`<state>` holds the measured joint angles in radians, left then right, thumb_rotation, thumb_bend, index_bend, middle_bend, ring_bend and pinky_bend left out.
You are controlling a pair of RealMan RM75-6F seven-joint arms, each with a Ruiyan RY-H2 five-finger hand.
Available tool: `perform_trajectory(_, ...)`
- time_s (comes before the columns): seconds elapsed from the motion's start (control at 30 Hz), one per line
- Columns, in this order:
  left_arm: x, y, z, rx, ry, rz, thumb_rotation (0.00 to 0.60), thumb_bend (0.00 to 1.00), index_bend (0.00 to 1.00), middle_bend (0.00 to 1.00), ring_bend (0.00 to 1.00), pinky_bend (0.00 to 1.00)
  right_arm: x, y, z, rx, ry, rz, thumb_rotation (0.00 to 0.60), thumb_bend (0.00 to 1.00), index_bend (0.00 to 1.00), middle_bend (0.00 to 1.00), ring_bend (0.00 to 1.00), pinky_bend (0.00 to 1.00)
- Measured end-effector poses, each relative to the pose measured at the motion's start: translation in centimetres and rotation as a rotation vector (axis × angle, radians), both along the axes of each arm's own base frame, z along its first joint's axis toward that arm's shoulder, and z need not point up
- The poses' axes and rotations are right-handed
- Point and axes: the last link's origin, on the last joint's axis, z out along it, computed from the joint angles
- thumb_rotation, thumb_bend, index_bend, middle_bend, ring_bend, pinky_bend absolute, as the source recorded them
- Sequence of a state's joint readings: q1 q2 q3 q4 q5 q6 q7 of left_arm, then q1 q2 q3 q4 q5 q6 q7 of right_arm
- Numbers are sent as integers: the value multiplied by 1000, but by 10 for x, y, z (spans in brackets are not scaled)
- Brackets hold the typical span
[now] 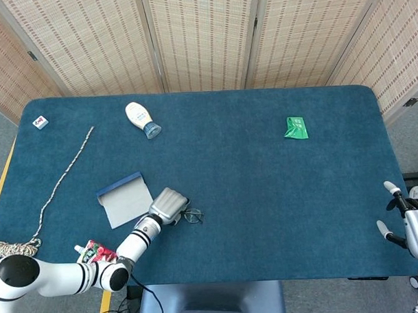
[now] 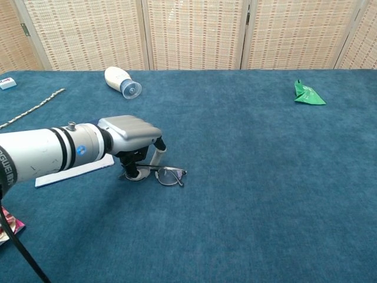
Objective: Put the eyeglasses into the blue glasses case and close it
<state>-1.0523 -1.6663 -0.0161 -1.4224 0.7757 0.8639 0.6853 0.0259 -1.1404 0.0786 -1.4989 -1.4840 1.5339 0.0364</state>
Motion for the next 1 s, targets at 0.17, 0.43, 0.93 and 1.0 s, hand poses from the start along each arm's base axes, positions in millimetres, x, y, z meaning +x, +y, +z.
perform_trajectory(0.17,0,0,2,0,-7,5,600,502,538,1000,993,993,-1,1,0,-1,-1,-2,600,265,129,480,436,332)
perform_trajectory(0.43,0,0,1,-1,-4,10,600,502,553,1000,994,993,-2,1,1,-4,-3,-5,600,266,129,480,438,332)
perform_trajectory(0.93,-17,0,31,58,-56,45,600,502,617,1000,1000,996,-1,1,2,-8,-6,0,600,265,129,485,441,332)
perform_trajectory(1.0,-22,2,39,75,-58,62,600,502,616,1000,1000,996,0,0,2,-8,-5,3,600,265,129,486,441,332)
